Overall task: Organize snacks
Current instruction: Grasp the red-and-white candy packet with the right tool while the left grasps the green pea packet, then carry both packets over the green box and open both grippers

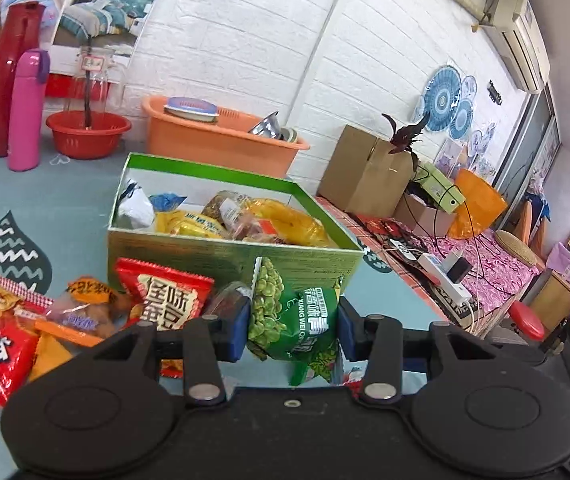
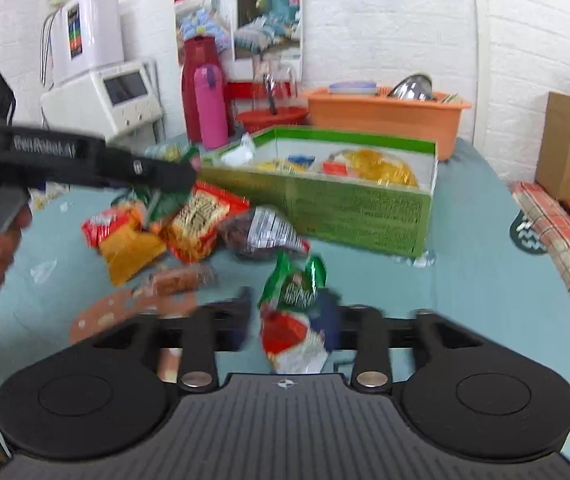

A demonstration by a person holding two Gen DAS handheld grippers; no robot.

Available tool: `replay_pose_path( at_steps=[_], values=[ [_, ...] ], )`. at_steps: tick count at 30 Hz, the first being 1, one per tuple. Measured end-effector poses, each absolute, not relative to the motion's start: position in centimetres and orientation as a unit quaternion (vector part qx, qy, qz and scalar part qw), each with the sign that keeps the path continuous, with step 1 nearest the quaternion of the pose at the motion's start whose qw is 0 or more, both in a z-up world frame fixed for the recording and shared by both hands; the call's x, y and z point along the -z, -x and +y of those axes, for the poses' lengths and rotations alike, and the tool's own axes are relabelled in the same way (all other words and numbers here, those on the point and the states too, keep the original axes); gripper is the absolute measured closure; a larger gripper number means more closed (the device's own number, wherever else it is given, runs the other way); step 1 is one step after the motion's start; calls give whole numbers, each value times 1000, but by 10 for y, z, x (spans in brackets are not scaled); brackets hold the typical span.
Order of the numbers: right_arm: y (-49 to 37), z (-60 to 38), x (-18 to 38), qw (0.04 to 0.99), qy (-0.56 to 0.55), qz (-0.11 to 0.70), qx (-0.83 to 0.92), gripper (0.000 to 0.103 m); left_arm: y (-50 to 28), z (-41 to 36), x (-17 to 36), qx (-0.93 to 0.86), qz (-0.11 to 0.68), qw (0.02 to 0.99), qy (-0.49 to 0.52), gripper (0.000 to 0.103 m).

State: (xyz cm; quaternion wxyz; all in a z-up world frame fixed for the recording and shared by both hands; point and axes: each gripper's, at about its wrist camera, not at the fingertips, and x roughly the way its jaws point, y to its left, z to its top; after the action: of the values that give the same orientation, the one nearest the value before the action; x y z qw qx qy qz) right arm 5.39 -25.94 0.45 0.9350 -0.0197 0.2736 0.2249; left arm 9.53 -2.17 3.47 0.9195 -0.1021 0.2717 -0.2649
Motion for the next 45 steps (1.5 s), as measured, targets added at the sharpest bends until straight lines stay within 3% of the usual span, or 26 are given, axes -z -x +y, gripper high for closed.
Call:
replay_pose_path(
  at_steps=[5, 6, 13, 25, 32, 34, 35, 38, 45],
  values=[
    [-59, -240, 19, 929, 63, 295, -216, 8, -101, -20, -24, 268, 292, 912, 108, 20],
    [-62, -238, 24, 928, 73, 297, -211, 37, -101, -20, -22, 269, 295, 911, 107, 20],
    [-61, -244, 3, 934, 52, 274, -224, 42, -108, -9, -38, 270, 280, 914, 113, 21],
    [-137, -232, -62, 968, 3, 152, -201, 40, -191, -11, -80, 231, 236, 935, 131, 20],
    [-194, -221, -44, 971, -3, 169, -172, 40, -242, -12, -56, 211, 272, 930, 131, 18],
    [-206, -217, -38, 970, -4, 171, -171, 38, -252, -15, -47, 210, 281, 928, 126, 7],
    [-212, -215, -34, 970, -3, 175, -168, 35, -254, -16, -44, 205, 283, 929, 122, 0],
    [-225, -206, -20, 968, 30, 200, -145, 0, -252, -14, -38, 191, 278, 934, 115, 0],
    [-200, -224, -31, 969, 6, 206, -136, 0, -221, 1, -60, 186, 267, 938, 121, 0]
  ],
)
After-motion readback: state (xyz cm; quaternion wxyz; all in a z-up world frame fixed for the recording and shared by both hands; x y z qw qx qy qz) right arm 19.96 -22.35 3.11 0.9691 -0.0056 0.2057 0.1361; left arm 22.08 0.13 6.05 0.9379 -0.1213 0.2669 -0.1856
